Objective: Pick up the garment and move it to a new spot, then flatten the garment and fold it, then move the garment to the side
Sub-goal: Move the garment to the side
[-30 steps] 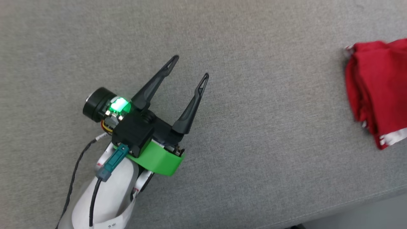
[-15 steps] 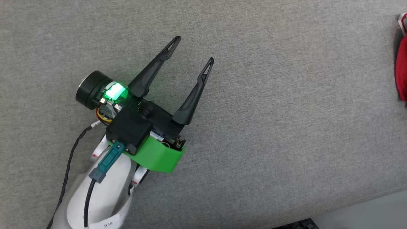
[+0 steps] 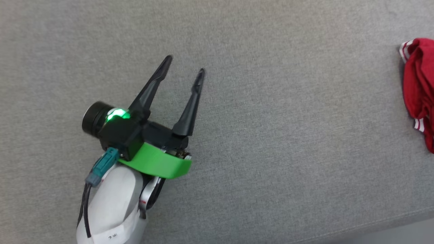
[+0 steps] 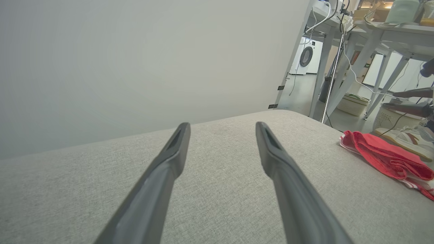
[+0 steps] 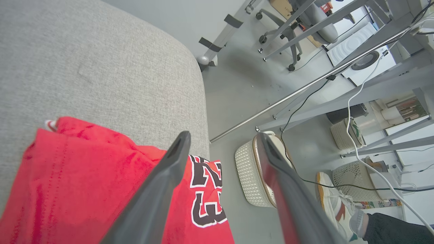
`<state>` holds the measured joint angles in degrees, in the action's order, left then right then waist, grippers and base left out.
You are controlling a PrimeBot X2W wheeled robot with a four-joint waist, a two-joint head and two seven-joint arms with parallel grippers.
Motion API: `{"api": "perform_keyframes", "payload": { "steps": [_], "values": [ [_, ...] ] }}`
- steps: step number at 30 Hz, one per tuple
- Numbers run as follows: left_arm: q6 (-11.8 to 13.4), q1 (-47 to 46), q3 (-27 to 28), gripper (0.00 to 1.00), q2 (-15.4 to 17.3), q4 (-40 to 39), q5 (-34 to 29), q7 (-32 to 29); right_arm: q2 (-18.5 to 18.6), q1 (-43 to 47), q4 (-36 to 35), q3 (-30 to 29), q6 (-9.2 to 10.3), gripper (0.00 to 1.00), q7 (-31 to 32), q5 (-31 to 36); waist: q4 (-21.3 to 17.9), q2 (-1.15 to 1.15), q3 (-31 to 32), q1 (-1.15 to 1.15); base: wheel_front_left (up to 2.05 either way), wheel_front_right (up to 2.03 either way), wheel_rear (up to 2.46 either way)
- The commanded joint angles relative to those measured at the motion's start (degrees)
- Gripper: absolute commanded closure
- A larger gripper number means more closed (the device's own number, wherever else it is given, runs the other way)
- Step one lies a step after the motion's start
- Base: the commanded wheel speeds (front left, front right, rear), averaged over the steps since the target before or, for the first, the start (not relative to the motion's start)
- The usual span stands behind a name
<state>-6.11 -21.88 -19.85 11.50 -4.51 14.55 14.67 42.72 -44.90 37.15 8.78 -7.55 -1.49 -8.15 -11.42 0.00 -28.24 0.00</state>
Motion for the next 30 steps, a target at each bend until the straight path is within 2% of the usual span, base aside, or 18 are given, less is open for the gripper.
{"api": "perform_keyframes", "payload": {
  "steps": [1, 7, 12, 17, 23, 30],
  "values": [
    [0.43, 1.65, 1.18, 0.0, -0.43, 0.72, 0.77, 0.31, -0.99, 1.52, -1.67, -0.38, 0.06, 0.0, -0.77, -1.22, 2.67, 0.0, 7.87, 0.0, 0.0, 0.0, 0.0],
    [2.35, 7.14, 7.11, 0.0, -1.92, 3.79, 1.35, 0.32, -6.92, 8.36, -13.3, -3.78, 0.06, 0.0, -2.42, -5.72, 4.83, 0.0, 15.37, 0.0, 0.0, 0.0, 0.0],
    [2.0, 11.4, 9.94, 0.0, -2.83, 5.34, 1.1, 0.32, -14.0, 16.74, -24.88, -7.56, 0.06, 0.0, -2.04, -7.28, 6.87, 0.0, 19.71, 0.0, 0.0, 0.0, 0.0],
    [1.45, 14.63, 11.58, 0.0, -3.91, 6.84, 0.39, 0.32, -21.13, 25.55, -33.42, -10.02, 0.06, 0.0, -1.97, -7.36, 8.97, 0.0, 22.48, 0.0, 0.0, 0.0, 0.0],
    [0.92, 17.36, 13.09, 0.0, -5.21, 9.0, -0.53, 0.32, -28.26, 34.43, -37.66, -10.96, 0.06, 0.0, -4.37, -7.32, 10.82, 0.0, 24.29, 0.0, 0.0, 0.0, 0.0],
    [0.09, 19.9, 15.08, 0.0, -6.84, 10.36, -0.94, 0.32, -33.88, 41.21, -37.68, -11.69, 0.06, 0.0, -8.4, -6.57, 12.28, 0.0, 25.91, 0.0, 0.0, 0.0, 0.0]
  ]
}}
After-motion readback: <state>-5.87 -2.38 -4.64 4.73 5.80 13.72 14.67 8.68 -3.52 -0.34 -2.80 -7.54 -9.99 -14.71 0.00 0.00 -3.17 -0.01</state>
